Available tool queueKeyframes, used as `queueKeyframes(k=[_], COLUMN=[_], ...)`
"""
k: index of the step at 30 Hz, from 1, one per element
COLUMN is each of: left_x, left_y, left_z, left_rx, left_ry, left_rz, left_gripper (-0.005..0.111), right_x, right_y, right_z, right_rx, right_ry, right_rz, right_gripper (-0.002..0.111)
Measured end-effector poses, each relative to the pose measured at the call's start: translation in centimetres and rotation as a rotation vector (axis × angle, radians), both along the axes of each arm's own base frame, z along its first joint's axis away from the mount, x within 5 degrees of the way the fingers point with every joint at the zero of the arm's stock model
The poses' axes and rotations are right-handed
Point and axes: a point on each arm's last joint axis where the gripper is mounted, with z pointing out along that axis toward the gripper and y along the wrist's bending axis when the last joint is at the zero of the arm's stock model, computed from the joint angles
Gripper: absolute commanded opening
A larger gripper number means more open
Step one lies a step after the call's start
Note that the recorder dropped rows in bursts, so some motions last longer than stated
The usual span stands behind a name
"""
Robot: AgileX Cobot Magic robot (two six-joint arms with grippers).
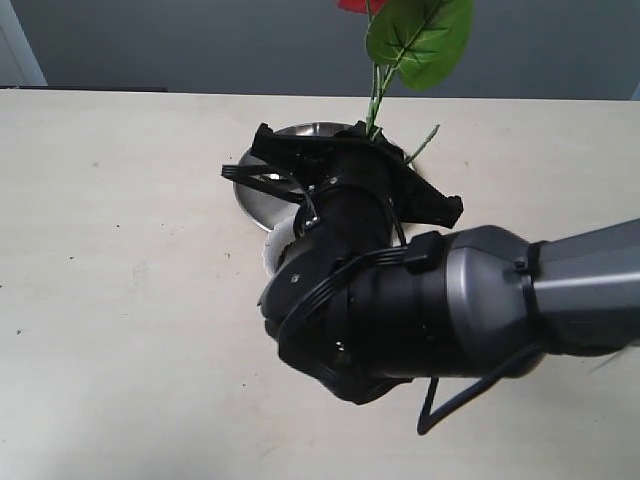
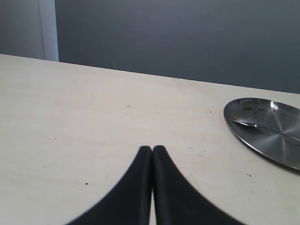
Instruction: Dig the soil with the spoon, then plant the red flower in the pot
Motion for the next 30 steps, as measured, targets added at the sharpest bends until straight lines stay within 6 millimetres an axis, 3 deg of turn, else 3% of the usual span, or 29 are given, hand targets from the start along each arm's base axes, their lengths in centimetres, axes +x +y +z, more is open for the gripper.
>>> queueKeyframes(k=[7, 18, 30], left_x=[0.0, 0.0, 0.0], left_y=[0.0, 0.0, 0.0], left_z=[0.0, 0.0, 0.0], left_rx=[0.000, 0.000, 0.000], left_ry=[0.000, 0.000, 0.000], left_rz=[0.000, 0.000, 0.000], left_gripper=[0.000, 0.000, 0.000], right_x=[0.1, 0.1, 0.1], right_y=[0.0, 0.6, 0.8], right_z=[-0.2, -2.5, -3.0], right_rx=[-0.006, -0.068, -0.068], right_ry=[0.002, 0.025, 0.054], right_rz=[-0.004, 0.007, 0.016], right_gripper=[0.001, 0.001, 0.001])
